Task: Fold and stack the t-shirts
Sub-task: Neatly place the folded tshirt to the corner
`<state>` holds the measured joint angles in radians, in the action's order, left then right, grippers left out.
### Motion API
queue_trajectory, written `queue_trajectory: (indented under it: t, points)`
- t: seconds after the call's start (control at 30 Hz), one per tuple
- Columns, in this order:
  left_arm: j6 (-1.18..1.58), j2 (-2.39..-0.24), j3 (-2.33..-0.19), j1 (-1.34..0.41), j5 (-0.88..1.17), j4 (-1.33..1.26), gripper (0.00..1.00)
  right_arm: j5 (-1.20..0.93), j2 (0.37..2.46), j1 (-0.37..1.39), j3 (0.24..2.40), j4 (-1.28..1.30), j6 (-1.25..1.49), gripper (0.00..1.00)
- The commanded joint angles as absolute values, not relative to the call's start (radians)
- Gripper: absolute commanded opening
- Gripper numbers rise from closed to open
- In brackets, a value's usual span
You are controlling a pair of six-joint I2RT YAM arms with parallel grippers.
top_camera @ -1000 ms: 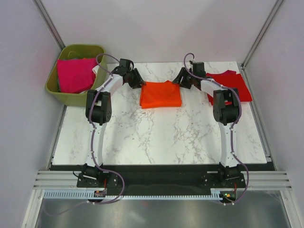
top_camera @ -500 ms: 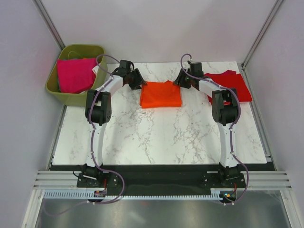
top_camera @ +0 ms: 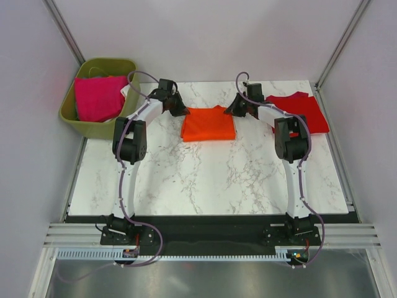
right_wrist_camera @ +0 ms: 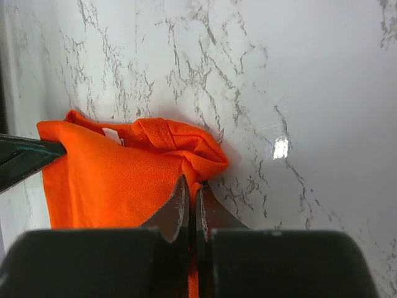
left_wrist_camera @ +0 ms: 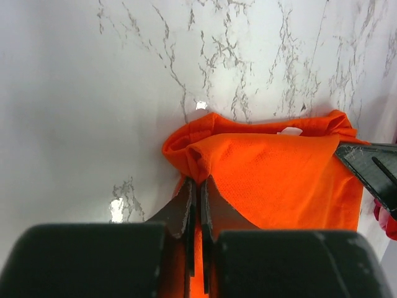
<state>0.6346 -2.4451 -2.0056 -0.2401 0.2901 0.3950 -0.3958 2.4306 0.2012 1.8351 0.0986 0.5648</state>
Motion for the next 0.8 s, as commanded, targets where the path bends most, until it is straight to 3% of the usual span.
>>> queue_trajectory:
  t: [0.0, 0.37, 0.77]
  points:
    - [0.597, -2.395, -2.016, -0.259, 0.258, 0.373, 0.02, -0.431, 2.381, 0.210, 1.786, 0.057, 0.597, 0.00]
    - [0.623, -2.079, -1.636, -0.301, 0.242, 0.120, 0.02, -0.433, 2.106, 0.201, 1.522, -0.064, 0.603, 0.00]
    - [0.620, -1.842, -1.537, -0.420, 0.189, 0.040, 0.02, -0.387, 1.763, 0.094, 1.373, -0.014, 0.580, 0.00]
